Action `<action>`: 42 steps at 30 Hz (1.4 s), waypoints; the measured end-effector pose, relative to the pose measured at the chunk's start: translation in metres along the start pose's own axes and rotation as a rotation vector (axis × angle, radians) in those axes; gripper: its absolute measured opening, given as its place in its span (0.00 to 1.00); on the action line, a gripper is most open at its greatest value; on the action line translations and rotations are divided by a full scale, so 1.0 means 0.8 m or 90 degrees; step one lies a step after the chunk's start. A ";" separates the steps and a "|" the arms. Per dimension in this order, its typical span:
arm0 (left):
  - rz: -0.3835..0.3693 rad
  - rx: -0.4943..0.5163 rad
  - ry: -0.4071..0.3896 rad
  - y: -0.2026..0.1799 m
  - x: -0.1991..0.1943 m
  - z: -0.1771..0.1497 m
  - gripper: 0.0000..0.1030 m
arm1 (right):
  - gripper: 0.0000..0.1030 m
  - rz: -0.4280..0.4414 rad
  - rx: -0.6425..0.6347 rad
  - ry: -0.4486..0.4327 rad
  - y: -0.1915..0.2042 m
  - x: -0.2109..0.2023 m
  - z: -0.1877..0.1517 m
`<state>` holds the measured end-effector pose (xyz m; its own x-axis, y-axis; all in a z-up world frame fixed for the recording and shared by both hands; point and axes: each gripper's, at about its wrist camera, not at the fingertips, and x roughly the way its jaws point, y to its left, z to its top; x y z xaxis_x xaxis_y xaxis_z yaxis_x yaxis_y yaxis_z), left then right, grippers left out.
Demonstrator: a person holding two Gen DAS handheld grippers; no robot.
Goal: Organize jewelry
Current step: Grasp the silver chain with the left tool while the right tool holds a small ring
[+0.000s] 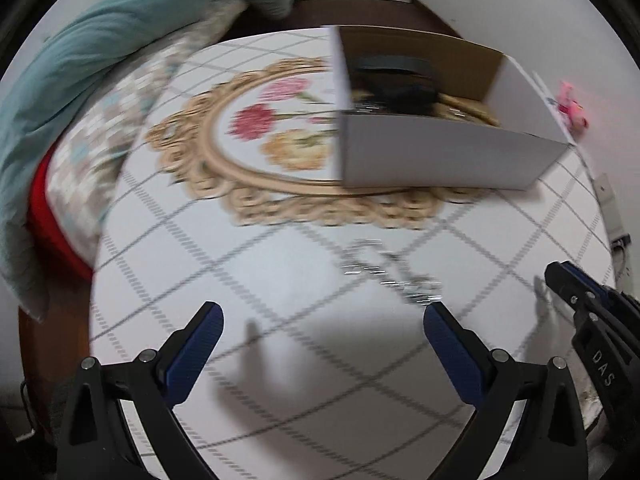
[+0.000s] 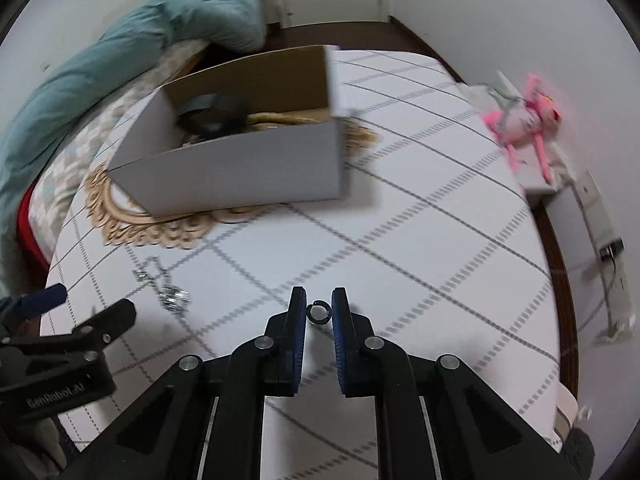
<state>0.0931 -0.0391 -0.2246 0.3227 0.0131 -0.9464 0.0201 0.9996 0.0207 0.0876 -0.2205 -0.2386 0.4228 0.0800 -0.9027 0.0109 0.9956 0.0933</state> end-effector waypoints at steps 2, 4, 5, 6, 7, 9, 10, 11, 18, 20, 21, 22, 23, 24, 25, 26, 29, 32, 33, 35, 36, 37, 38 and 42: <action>-0.010 0.008 0.000 -0.017 0.004 0.001 0.99 | 0.13 -0.010 0.017 0.002 -0.015 -0.001 -0.004; -0.010 0.029 0.000 -0.038 0.010 0.003 0.98 | 0.13 -0.016 0.031 0.002 -0.024 -0.001 -0.006; -0.008 0.039 -0.004 -0.046 0.012 0.003 0.95 | 0.13 -0.018 0.038 0.003 -0.029 0.000 -0.007; -0.005 0.045 -0.005 -0.051 0.015 0.004 0.85 | 0.13 -0.020 0.043 0.003 -0.033 -0.001 -0.009; -0.002 0.050 -0.006 -0.056 0.017 0.004 0.72 | 0.13 -0.019 0.047 0.002 -0.037 -0.002 -0.010; -0.016 0.049 -0.010 -0.060 0.020 0.003 0.47 | 0.13 -0.019 0.054 -0.002 -0.042 -0.006 -0.010; -0.024 0.045 -0.015 -0.055 0.022 0.007 0.27 | 0.13 -0.019 0.058 -0.004 -0.044 -0.008 -0.010; -0.030 0.044 -0.019 -0.054 0.021 0.007 0.20 | 0.13 -0.017 0.060 -0.005 -0.045 -0.008 -0.009; -0.058 0.034 -0.044 -0.041 0.011 0.014 0.03 | 0.13 0.002 0.066 -0.011 -0.045 -0.018 -0.007; -0.071 0.032 -0.048 -0.039 0.004 0.016 0.00 | 0.13 0.012 0.069 -0.012 -0.043 -0.022 -0.005; -0.082 0.029 -0.051 -0.035 -0.001 0.018 0.00 | 0.13 0.018 0.070 -0.015 -0.042 -0.026 -0.004; -0.088 0.029 -0.054 -0.032 -0.007 0.020 0.00 | 0.13 0.022 0.070 -0.017 -0.042 -0.029 -0.003; -0.094 0.027 -0.058 -0.032 -0.014 0.018 0.00 | 0.13 0.029 0.070 -0.021 -0.040 -0.034 -0.001; -0.104 0.021 -0.063 -0.028 -0.023 0.020 0.00 | 0.13 0.035 0.071 -0.026 -0.039 -0.039 0.000; -0.116 0.017 -0.069 -0.023 -0.032 0.023 0.00 | 0.13 0.042 0.072 -0.030 -0.037 -0.044 0.003; -0.120 0.015 -0.076 -0.021 -0.039 0.025 0.00 | 0.13 0.049 0.073 -0.034 -0.035 -0.050 0.006; -0.145 0.003 -0.100 -0.006 -0.070 0.036 0.00 | 0.13 0.069 0.078 -0.049 -0.034 -0.066 0.016; -0.165 -0.012 -0.121 0.007 -0.094 0.050 0.00 | 0.13 0.087 0.081 -0.067 -0.033 -0.083 0.027; -0.173 -0.017 -0.130 0.011 -0.105 0.056 0.00 | 0.13 0.094 0.083 -0.072 -0.032 -0.089 0.031; -0.188 -0.025 -0.141 0.015 -0.118 0.065 0.00 | 0.13 0.107 0.085 -0.083 -0.032 -0.099 0.039; -0.196 -0.025 -0.150 0.016 -0.128 0.071 0.00 | 0.13 0.110 0.085 -0.088 -0.031 -0.103 0.043; -0.196 -0.022 -0.157 0.016 -0.135 0.075 0.00 | 0.13 0.114 0.083 -0.093 -0.030 -0.108 0.048; -0.194 -0.020 -0.163 0.017 -0.138 0.079 0.00 | 0.13 0.118 0.081 -0.097 -0.029 -0.113 0.053; -0.216 -0.018 -0.133 0.017 -0.123 0.087 0.03 | 0.13 0.119 0.075 -0.110 -0.026 -0.121 0.068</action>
<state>0.1278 -0.0285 -0.1084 0.4879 -0.3202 -0.8121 0.1333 0.9467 -0.2932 0.0960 -0.2514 -0.1305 0.5753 0.2425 -0.7812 0.0190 0.9508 0.3092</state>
